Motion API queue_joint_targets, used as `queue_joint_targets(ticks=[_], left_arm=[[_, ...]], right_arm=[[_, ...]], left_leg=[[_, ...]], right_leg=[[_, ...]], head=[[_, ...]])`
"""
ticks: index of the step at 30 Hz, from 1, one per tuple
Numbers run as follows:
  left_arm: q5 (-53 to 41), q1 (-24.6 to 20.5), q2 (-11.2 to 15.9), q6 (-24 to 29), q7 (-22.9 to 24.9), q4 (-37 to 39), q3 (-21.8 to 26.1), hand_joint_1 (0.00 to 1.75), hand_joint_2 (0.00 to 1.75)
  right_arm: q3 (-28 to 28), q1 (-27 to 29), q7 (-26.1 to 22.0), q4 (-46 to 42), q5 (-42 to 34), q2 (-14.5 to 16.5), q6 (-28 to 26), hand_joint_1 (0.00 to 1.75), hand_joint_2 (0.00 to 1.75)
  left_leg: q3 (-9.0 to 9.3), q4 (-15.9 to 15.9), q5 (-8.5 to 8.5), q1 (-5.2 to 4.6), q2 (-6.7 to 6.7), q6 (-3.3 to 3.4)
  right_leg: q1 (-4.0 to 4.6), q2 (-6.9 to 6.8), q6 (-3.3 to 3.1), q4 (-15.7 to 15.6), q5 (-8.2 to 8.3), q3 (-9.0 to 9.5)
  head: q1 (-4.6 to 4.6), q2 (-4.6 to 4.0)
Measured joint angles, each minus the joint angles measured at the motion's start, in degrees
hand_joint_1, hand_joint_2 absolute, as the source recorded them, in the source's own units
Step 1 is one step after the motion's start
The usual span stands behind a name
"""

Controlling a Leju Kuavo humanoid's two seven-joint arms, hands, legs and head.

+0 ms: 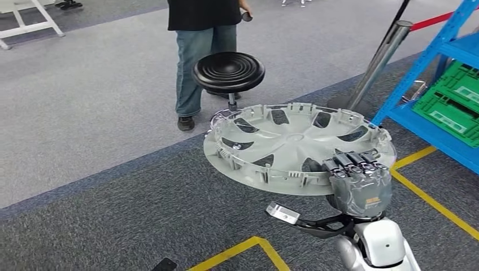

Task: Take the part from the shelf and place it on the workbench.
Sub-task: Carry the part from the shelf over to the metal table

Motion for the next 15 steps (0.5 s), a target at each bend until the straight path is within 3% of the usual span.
queue_joint_targets(ticks=[1,2,4,6,7,8,9,11,12,13,15], left_arm=[[0.0,0.05,0.02,0.0,0.04,-0.01,-0.01,0.0,0.0],[0.0,0.17,0.04,-0.01,0.11,-0.01,-0.02,0.0,0.0],[0.0,0.2,0.1,-0.08,0.3,-0.02,-0.02,0.0,0.0],[0.0,-0.08,0.07,-0.24,0.42,-0.02,-0.05,0.0,0.0],[0.0,-0.18,0.03,-0.33,0.47,-0.02,-0.09,0.0,0.0],[0.0,-0.2,0.0,-0.41,0.54,-0.02,-0.13,0.0,0.0],[0.0,-0.15,0.01,-0.48,0.59,-0.02,-0.16,0.0,0.0],[0.0,-0.05,0.02,-0.61,0.64,-0.02,-0.22,0.0,0.0],[0.0,-0.06,0.05,-0.68,0.64,-0.02,-0.23,0.0,0.0],[-0.01,-0.1,0.09,-0.77,0.65,-0.02,-0.25,0.0,0.0],[-0.03,0.0,0.16,-0.9,0.66,-0.01,-0.27,0.0,0.0]], right_arm=[[-0.01,0.0,-0.01,0.0,0.0,0.01,0.0,1.75,1.75],[-0.01,0.01,-0.02,0.01,0.0,0.01,0.01,1.75,1.75],[-0.01,0.08,-0.03,0.0,0.0,0.01,0.01,1.75,1.75],[-0.01,0.16,-0.01,-0.01,0.0,0.0,0.0,1.75,1.75],[0.0,0.21,0.01,0.0,0.0,-0.01,0.0,1.75,1.75],[0.01,0.26,0.02,0.01,0.0,-0.01,0.0,1.75,1.75],[0.01,0.32,0.03,0.01,0.0,-0.01,0.0,1.75,1.75],[0.01,0.38,0.11,0.02,0.0,-0.01,0.0,1.75,1.75],[0.01,0.38,0.19,0.04,0.0,-0.01,0.0,1.75,1.75],[0.02,0.38,0.26,0.05,0.0,0.0,0.01,1.75,1.75],[0.04,0.44,0.38,0.07,0.0,0.03,0.01,1.75,1.75]], left_leg=[[0.05,-0.38,0.04,0.12,-0.79,0.24],[0.21,-0.75,0.15,0.26,-1.57,0.43],[0.68,-1.48,0.39,0.67,-3.14,0.93],[0.82,-1.53,0.33,0.8,-4.76,1.28],[0.89,-1.52,0.29,0.81,-5.68,1.36],[0.99,-1.48,0.22,0.84,-6.65,1.38],[1.11,-1.42,0.15,0.89,-7.58,1.34],[1.35,-1.04,-0.21,1.12,-9.45,0.93],[1.27,-0.65,-0.45,1.16,-10.26,0.61],[1.04,-0.28,-0.61,1.21,-11.02,0.28],[0.44,0.15,-0.59,1.35,-12.24,-0.3]], right_leg=[[0.01,-0.58,0.3,-0.14,-0.2,0.13],[-0.03,-0.18,0.56,0.0,-0.54,0.18],[-0.16,2.9,0.87,3.13,-2.45,-1.17],[-0.23,6.05,0.95,10.61,-5.59,-5.14],[-0.24,6.53,1.05,14.07,-6.56,-7.27],[-0.27,6.71,1.17,15.88,-6.42,-8.75],[-0.33,6.75,1.28,15.62,-5.17,-9.23],[-0.71,7.64,1.49,9.15,-0.32,-7.19],[-0.99,8.98,1.61,5.59,1.35,-5.78],[-1.21,10.18,1.57,2.81,2.39,-4.51],[-1.24,11.38,1.19,1.26,2.22,-3.57]], head=[[0.02,0.0],[0.08,0.0],[0.24,0.0],[0.43,0.0],[0.51,0.0],[0.52,0.0],[0.52,0.0],[0.55,0.0],[0.61,0.0],[0.65,0.01],[0.68,0.01]])
